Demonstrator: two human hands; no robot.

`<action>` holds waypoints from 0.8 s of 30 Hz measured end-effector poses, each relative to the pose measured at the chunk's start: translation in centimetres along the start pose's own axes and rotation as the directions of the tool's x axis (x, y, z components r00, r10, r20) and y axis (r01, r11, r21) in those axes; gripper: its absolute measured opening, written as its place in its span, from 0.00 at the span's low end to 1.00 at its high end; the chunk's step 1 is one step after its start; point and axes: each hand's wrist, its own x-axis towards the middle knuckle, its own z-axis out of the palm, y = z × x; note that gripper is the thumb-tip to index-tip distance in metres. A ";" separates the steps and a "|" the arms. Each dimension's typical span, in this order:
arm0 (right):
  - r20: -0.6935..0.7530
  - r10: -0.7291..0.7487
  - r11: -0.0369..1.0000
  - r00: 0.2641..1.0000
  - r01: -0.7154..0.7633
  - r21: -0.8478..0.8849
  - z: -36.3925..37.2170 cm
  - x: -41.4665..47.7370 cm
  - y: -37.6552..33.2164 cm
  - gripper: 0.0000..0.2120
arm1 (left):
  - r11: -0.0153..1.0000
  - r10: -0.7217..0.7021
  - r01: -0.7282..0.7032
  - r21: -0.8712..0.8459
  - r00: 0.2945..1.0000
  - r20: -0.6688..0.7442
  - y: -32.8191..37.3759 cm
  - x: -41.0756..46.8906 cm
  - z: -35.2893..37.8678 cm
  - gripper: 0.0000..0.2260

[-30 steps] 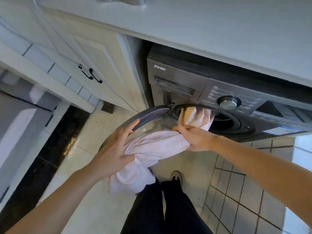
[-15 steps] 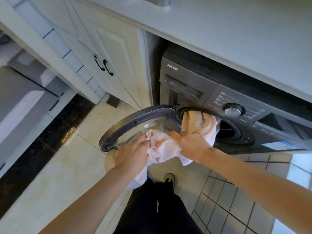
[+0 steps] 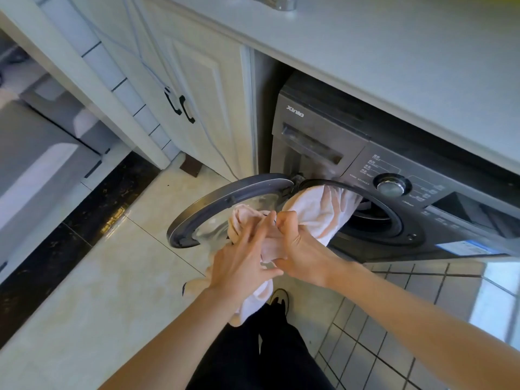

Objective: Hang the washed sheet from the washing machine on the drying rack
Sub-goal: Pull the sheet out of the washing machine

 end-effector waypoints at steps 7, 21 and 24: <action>-0.047 -0.001 0.998 0.999 0.004 0.061 0.6 -1.0 0.6 0.32 | 0.994 0.057 -0.052 0.092 0.997 -0.060 -1.2 0.3 0.0 0.26; 0.221 0.145 0.981 0.964 -0.111 -0.158 0.0 2.6 5.7 0.58 | 0.994 0.030 -0.063 -0.092 0.947 -0.319 -2.3 -1.0 -4.7 0.13; 0.232 0.164 0.974 0.959 -0.121 -0.192 1.2 3.5 7.2 0.57 | 0.991 0.013 -0.056 -0.124 0.947 -0.320 -2.6 -1.1 -6.4 0.20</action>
